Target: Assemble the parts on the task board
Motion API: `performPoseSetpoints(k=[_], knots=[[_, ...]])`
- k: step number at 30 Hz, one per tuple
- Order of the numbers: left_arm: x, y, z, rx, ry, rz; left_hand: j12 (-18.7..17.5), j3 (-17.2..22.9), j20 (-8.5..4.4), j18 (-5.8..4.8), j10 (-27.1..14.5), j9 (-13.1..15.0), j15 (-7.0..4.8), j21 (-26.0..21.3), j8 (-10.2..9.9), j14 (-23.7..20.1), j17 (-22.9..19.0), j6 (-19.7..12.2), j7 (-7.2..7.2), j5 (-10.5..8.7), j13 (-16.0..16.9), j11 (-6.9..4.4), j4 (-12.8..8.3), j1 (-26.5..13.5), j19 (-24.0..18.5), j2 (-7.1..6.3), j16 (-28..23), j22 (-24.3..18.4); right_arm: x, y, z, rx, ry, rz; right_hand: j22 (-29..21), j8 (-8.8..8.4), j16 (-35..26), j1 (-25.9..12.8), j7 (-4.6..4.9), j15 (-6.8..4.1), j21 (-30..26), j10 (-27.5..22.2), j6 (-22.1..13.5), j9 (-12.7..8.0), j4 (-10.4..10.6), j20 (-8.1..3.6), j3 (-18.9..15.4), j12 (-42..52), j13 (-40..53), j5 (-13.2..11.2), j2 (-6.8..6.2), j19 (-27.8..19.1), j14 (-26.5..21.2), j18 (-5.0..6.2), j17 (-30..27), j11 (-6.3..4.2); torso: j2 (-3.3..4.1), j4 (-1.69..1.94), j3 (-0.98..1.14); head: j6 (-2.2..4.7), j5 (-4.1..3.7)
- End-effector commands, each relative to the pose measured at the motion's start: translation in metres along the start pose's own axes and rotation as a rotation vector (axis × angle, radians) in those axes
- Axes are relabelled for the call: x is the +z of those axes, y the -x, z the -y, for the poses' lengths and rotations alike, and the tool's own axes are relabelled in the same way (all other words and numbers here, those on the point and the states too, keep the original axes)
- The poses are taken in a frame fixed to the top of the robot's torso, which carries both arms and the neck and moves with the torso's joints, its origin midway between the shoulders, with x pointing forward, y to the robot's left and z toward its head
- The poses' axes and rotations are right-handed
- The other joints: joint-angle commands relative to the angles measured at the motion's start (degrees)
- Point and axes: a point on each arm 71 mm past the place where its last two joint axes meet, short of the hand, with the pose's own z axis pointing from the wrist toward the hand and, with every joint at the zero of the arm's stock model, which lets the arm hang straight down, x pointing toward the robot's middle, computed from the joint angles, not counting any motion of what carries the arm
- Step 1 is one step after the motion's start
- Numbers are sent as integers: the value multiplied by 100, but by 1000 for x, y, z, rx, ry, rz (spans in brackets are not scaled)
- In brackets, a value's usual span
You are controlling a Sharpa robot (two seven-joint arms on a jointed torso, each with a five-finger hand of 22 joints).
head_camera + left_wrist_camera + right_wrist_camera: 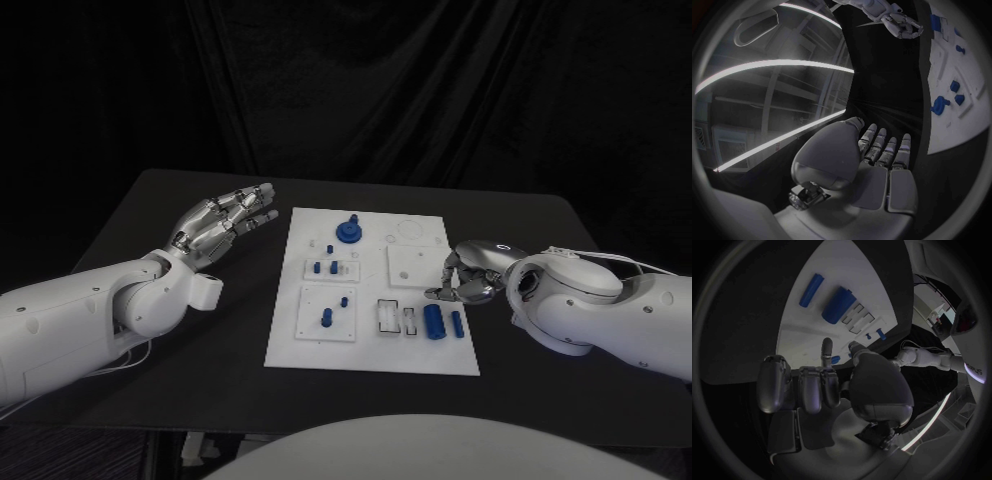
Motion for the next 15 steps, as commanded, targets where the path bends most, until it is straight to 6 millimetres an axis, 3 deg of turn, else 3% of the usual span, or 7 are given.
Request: performPoseSetpoints(k=[1, 6, 15], knots=[[0, -2, -1, -15, -3, -14, -3, 35, 0, -12, 8, 1, 16, -10, 25, -1, -3, -8, 346, -18, 4, -1, -1, 58, -28, 9, 2, -2, -1, -4, 3, -59, -67, -16, 1142, 27, 48, 4, -8, -28, 116, 596, -51, 34, 4, -45, 22, 15, 1506, 41, -30, 156, 573, 16, 1418, -31, -3, -1, -4, 1, -17], [-1, -1, -2, -16, 1, -13, -3, 35, 0, -12, 8, 1, 16, -10, 25, -1, -3, -8, 346, -18, 4, -1, -1, 58, -28, 9, 2, -2, -2, -9, 2, -80, -82, -29, 1205, 21, 64, -107, -1, -31, 341, 596, -117, 104, 10, -55, -15, 15, 1506, 85, -51, 242, 581, -31, 1443, -28, -1, -13, -10, 1, -15], [-3, 0, -4, -20, 9, -13, -2, 37, 1, -12, 9, 0, 21, -6, 25, 0, -3, -10, 348, -19, 4, 3, 0, 60, -25, 12, 4, -1, -1, -18, -1, -91, -91, -39, 1220, -34, 55, -803, -6, -35, 426, 596, -102, 220, 21, -60, -79, 15, 1506, 12, -96, 266, 578, -44, 1430, -33, 1, -3, -4, 1, -21]])
